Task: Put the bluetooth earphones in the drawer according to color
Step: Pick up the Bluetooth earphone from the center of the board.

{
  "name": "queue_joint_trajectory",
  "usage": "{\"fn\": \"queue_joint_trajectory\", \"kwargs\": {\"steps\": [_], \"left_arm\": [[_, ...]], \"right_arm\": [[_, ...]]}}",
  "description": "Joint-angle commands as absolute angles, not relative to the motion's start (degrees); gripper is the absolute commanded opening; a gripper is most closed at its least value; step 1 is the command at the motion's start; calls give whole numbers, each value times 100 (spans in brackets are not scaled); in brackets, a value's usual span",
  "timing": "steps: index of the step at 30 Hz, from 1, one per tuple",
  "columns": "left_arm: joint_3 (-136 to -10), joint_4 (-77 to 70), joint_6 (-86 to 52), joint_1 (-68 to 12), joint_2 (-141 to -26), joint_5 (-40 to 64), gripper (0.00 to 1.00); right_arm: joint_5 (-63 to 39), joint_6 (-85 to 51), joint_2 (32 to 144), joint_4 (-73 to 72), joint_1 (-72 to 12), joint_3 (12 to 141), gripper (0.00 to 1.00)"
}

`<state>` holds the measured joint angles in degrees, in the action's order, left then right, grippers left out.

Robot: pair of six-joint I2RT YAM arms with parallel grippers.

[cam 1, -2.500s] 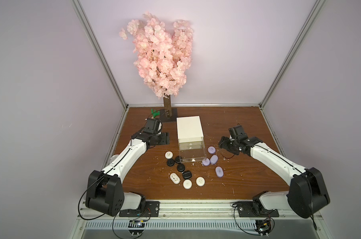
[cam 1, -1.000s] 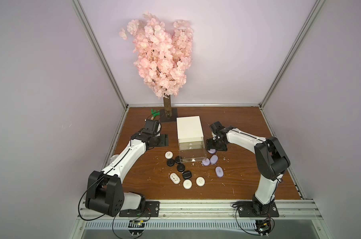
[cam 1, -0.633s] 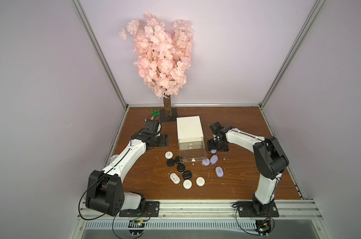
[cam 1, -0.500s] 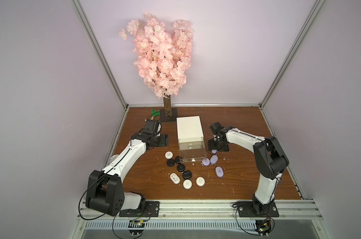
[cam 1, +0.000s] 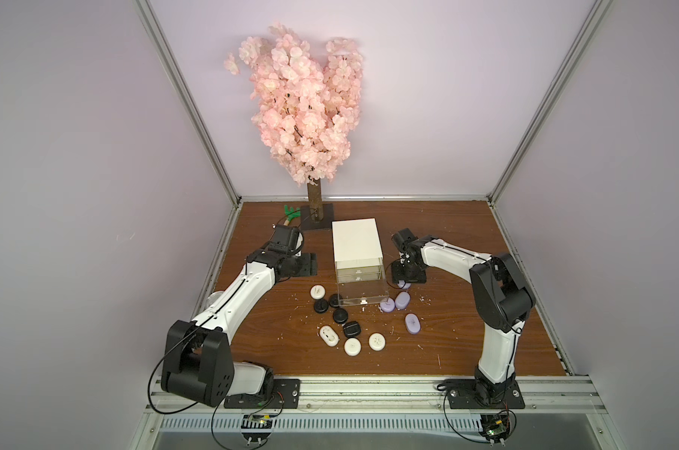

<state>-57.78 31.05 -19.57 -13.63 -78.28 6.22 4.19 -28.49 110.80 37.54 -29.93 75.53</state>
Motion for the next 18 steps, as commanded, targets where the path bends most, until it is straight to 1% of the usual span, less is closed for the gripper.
{"fn": "queue_joint_trajectory", "kwargs": {"steps": [1,4,7,14,18], "left_arm": [[-5722,3083,-1913,-1292,-7919,672,84],[-5723,3084,-1914,-1294,-7928,686,84],[-5722,3080,-1902,-1293,-7919,686,84],[-5702,3082,-1894,-1296,-7868,676,84],[-5686,3085,-1898,-1296,-7828,692,84]], "right_arm": [[426,-2839,10958,3887,-2999,7587,60],[473,-2839,10828,3983,-2997,7594,52],[551,-2839,10603,4118,-2997,7611,48],[848,-2706,9791,4834,-3049,7918,45],[992,-2421,9342,5457,-3250,8445,42]]}}
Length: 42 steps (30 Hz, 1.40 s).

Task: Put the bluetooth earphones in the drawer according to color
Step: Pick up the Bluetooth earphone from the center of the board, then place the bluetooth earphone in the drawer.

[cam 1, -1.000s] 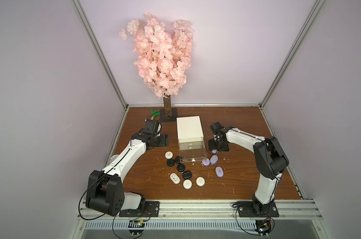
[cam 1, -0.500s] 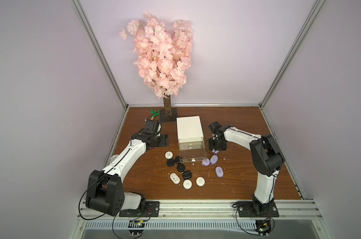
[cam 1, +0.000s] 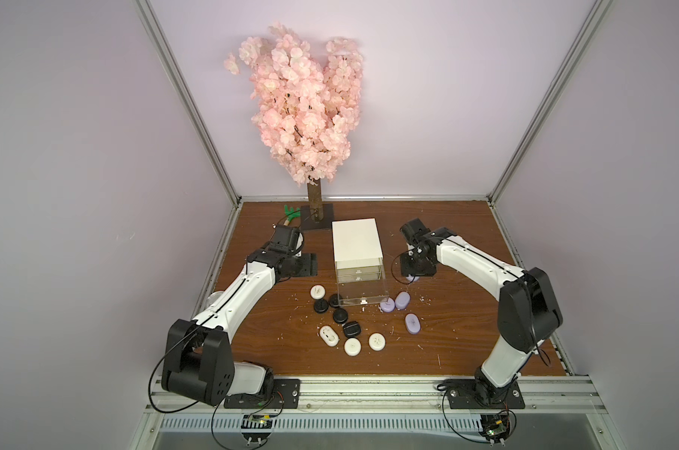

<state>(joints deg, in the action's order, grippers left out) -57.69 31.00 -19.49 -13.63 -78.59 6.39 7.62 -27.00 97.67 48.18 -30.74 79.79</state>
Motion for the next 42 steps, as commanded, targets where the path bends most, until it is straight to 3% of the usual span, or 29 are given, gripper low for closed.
{"fn": "queue_joint_trajectory", "kwargs": {"steps": [1,13,21,42], "left_arm": [[-5681,3070,-1898,-1296,-7815,708,84],[-5487,3040,-1908,-1293,-7478,829,84],[-5454,3017,-1942,-1297,-7328,934,84],[-5292,2979,-1946,-1301,-7154,988,84]], "right_arm": [[1014,-2323,9270,5592,-3321,8602,42],[1409,-693,9770,6653,-4797,10960,41],[1547,192,10834,6837,-5581,12155,42],[1065,1001,11583,6291,-5747,11846,39]]}}
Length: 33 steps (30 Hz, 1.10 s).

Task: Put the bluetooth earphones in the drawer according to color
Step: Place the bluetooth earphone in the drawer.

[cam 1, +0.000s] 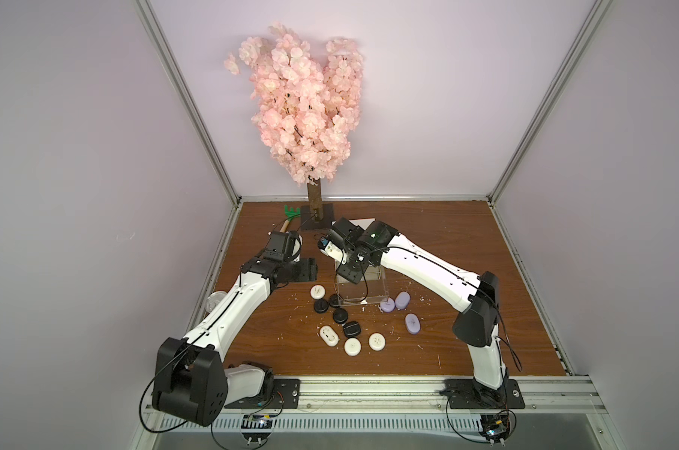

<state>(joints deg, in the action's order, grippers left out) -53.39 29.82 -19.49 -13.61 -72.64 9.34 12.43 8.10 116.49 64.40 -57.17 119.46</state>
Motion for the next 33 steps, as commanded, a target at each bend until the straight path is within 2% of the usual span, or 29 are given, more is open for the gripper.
{"fn": "queue_joint_trajectory", "kwargs": {"steps": [1,11,29,33], "left_arm": [[-5291,2974,-1937,-1294,-7153,993,84],[-5282,2969,-1934,-1294,-7170,1000,84],[-5294,2968,-1906,-1293,-7184,996,84],[-5291,2970,-1907,-1293,-7157,990,84]], "right_arm": [[1042,1021,11573,6253,-5748,11797,39],[975,1208,11645,5899,-5757,11435,42],[1001,1433,12138,5832,-5712,11782,50],[1054,1452,12198,5836,-5704,11885,54]]}}
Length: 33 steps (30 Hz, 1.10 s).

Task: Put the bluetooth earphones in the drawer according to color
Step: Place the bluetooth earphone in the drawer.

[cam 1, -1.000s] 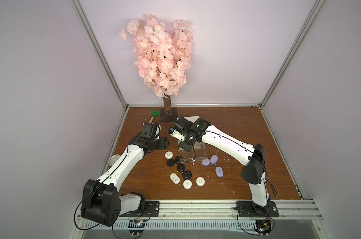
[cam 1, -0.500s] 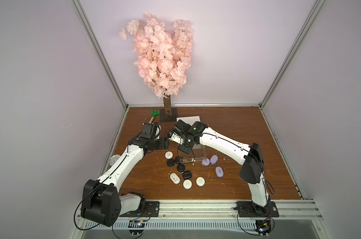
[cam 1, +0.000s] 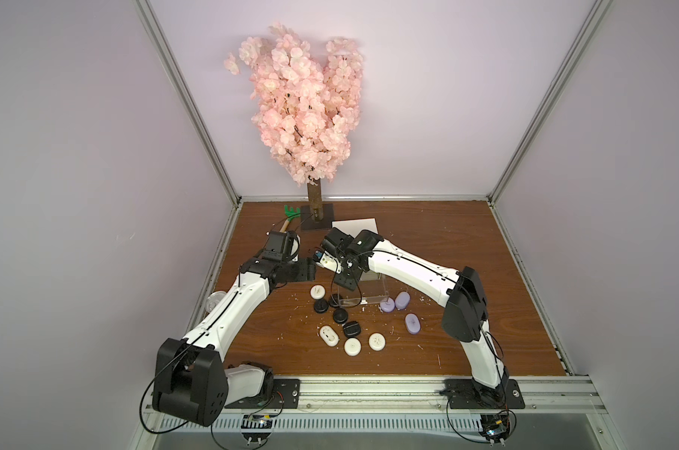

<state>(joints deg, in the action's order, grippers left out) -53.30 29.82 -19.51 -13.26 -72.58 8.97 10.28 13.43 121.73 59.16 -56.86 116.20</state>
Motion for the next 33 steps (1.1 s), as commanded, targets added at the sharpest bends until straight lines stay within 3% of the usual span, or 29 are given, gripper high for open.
{"fn": "queue_joint_trajectory", "kwargs": {"steps": [1,9,20,26,33], "left_arm": [[-5291,2970,-1899,-1296,-7159,993,84],[-5303,2970,-1906,-1297,-7170,990,84],[-5274,2969,-1894,-1295,-7075,938,84],[-5247,2970,-1879,-1295,-7016,939,84],[-5115,2861,-1888,-1292,-6884,850,84]], "right_arm": [[1058,1458,12206,5840,-5704,11907,56],[1229,1458,12156,5837,-5704,11935,68],[1960,606,11038,5732,-5713,11890,68],[2682,-845,9887,5843,-5696,10815,71],[3055,-2684,8075,5607,-5577,8626,72]]}}
